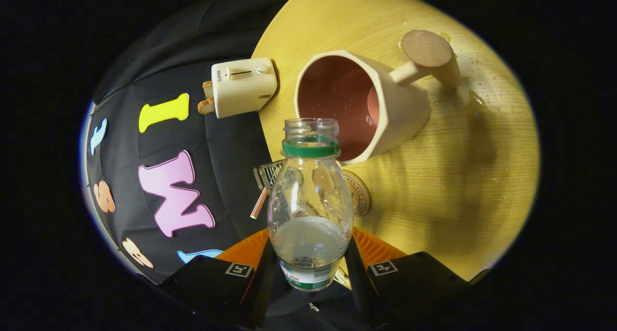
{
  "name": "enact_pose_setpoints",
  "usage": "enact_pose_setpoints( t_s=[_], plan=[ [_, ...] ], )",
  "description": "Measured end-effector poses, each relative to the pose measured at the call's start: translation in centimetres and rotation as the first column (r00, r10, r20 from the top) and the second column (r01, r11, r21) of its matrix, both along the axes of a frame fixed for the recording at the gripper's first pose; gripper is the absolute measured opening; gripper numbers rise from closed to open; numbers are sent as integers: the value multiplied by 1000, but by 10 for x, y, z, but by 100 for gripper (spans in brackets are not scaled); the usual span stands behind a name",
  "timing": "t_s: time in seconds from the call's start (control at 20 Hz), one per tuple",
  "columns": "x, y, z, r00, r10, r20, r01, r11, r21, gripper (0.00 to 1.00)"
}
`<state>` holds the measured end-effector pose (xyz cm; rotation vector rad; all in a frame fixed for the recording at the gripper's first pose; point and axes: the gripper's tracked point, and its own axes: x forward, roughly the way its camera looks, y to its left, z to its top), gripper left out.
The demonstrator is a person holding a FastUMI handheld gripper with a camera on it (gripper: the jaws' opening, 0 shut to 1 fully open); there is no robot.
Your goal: Take the bottle from table, then pour the juice into the cup, finally place the bottle on the coaster
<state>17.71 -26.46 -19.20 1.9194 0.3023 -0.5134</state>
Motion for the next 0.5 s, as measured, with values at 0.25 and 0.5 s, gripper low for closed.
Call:
enact_pose_setpoints(
  t_s=[0.25,0.5],
  plan=[
    [3,1,2,1000,-7,2,7,998,59,73],
    [3,0,4,1000,-19,0,19,995,94,73]
  ],
)
